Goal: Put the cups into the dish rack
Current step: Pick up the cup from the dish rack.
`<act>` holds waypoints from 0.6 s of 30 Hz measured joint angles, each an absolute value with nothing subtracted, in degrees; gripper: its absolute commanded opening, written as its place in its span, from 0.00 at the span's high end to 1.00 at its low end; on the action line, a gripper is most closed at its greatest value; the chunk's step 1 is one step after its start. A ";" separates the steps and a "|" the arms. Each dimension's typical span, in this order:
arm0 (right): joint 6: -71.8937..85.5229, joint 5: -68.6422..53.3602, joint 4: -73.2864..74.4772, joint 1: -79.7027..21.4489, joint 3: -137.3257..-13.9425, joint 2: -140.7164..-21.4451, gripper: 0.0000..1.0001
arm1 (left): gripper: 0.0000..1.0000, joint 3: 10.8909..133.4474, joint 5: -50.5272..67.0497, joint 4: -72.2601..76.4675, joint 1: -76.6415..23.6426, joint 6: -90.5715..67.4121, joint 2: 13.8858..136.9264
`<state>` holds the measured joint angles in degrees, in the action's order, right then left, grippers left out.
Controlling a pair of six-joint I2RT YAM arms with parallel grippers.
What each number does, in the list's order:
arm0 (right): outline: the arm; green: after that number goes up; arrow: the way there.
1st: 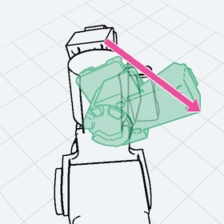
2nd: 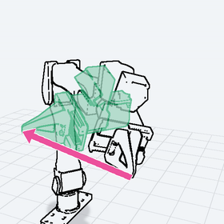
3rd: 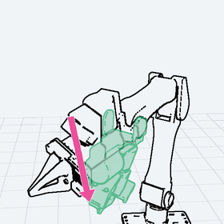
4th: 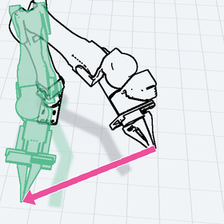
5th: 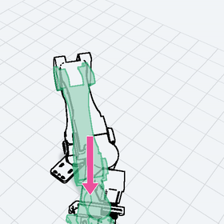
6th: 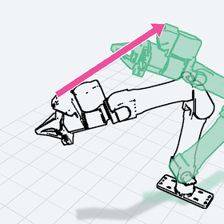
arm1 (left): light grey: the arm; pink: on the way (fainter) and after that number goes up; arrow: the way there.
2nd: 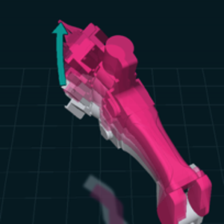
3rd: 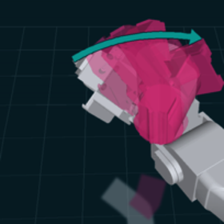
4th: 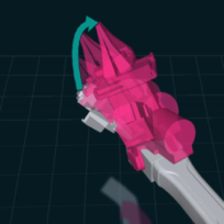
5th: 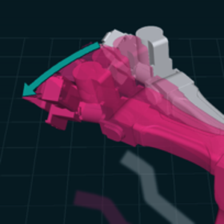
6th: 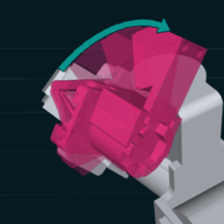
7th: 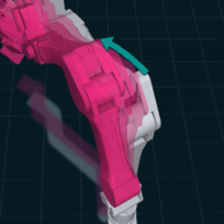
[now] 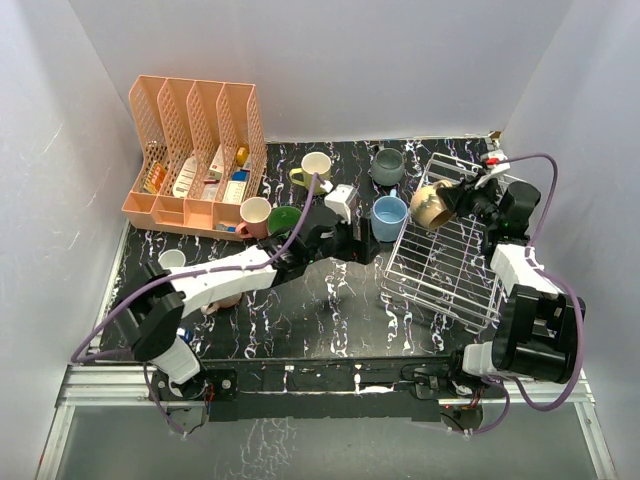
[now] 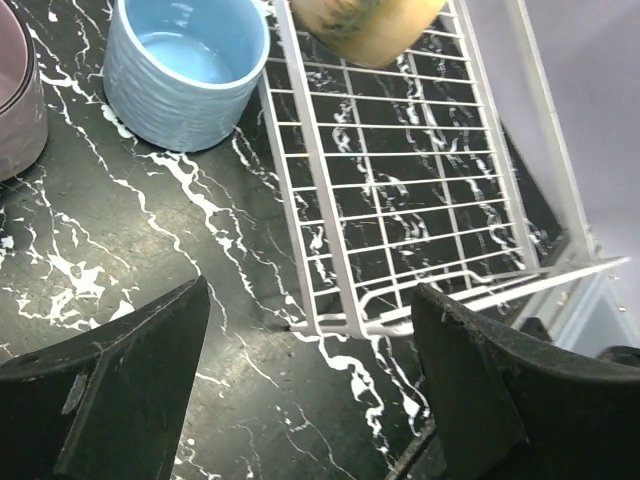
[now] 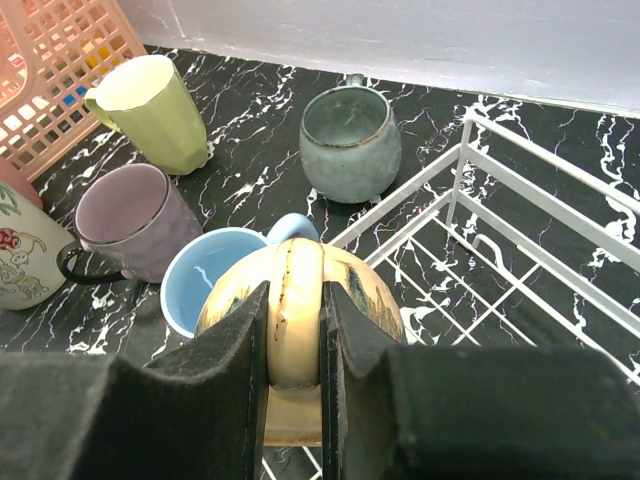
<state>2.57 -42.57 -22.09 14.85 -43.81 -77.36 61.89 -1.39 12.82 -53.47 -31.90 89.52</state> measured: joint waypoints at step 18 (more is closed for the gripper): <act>-0.71 -54.65 -31.35 18.06 -32.75 -76.40 0.90 | 0.38 74.59 9.56 15.18 -49.63 -24.88 103.85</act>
<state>-0.71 -54.65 -31.35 18.06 -32.75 -76.40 74.59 9.56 15.18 -49.63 -24.88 103.85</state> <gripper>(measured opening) 0.219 0.730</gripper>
